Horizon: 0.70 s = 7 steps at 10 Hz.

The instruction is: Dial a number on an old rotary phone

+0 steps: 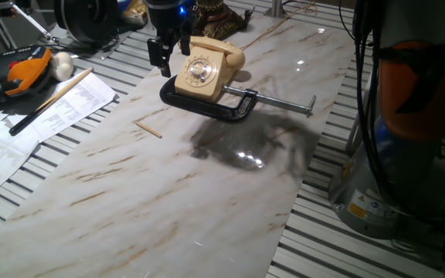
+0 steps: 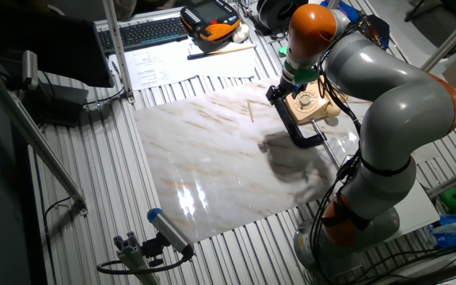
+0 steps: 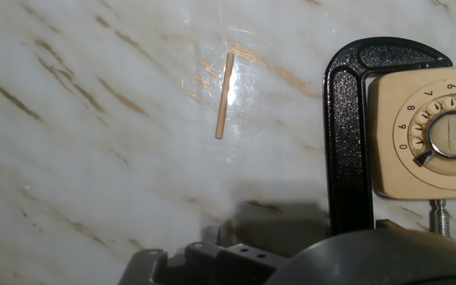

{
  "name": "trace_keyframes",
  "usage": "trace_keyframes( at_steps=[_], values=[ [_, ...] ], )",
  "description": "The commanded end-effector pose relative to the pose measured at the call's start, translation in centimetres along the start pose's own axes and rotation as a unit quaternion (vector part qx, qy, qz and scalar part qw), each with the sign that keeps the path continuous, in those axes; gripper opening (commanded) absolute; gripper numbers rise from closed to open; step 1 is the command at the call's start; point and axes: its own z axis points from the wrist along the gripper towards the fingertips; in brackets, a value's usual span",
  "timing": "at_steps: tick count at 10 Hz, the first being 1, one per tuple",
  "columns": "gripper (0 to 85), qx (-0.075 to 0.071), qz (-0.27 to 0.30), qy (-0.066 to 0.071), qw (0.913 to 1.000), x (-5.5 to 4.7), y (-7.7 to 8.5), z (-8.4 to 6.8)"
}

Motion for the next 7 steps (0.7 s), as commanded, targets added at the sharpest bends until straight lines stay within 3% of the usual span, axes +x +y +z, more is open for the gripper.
trace_keyframes(
  at_steps=[1, 7],
  values=[
    [0.0, -0.048, 0.080, 0.001, 0.9957, 0.00, 0.03, -0.05],
    [0.0, -0.047, 0.082, 0.004, 0.9956, 0.08, 0.17, -0.26]
  ],
)
